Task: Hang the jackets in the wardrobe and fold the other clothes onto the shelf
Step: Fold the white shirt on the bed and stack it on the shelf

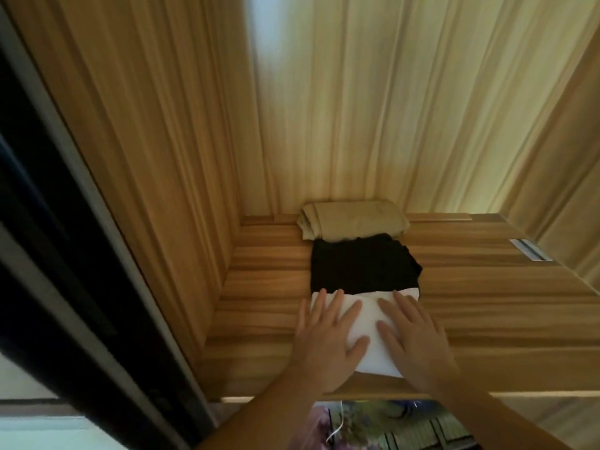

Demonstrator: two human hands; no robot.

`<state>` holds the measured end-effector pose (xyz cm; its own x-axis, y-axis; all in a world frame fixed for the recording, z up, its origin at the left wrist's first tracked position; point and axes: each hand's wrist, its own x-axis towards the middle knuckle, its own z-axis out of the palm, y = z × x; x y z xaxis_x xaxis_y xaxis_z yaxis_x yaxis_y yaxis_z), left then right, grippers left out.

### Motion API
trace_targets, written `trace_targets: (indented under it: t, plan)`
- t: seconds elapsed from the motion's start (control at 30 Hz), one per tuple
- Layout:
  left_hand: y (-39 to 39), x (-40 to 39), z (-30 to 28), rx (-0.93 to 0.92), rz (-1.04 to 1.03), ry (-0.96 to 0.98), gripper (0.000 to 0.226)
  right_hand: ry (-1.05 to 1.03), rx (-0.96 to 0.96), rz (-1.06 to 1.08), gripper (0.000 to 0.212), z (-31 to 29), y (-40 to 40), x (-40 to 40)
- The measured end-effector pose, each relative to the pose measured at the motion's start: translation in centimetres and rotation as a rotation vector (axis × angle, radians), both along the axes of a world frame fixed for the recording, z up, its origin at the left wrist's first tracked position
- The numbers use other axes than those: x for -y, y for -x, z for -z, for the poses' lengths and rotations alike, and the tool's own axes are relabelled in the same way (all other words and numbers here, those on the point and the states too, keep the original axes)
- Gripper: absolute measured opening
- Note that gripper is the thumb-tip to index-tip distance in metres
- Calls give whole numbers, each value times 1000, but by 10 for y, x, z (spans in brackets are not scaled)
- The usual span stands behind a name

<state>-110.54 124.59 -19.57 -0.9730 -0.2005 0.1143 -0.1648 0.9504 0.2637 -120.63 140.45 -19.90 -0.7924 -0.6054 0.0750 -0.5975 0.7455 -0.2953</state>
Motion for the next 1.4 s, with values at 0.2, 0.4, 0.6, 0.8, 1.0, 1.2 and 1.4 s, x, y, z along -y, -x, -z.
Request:
trace_targets:
  t: [0.2,0.4,0.6,0.8,1.0,1.2,1.4]
  plan:
    - [15,-8,12,120,-90,-77,84,-16,69,-33,70,14,22,-2]
    - [27,-6,20,131,-110,-84,86,6,76,-41,57,23,36,2]
    - [28,-3,11,182,-110,-120,87,-40,121,-17,61,14,36,6]
    - [7,6,-36,25,-253,-166,64,28,-30,-5,64,-30,26,-2]
    - [-43,-4,-69,-38,-281,-151,56,27,-89,-115,68,-60,-7,-3]
    - [-117,-24,-90,-9,-307,-19,50,82,-17,-192,52,-62,-62,-17]
    - [-233,-33,-83,-58,-302,114,46,133,-64,-322,44,-64,-154,-19]
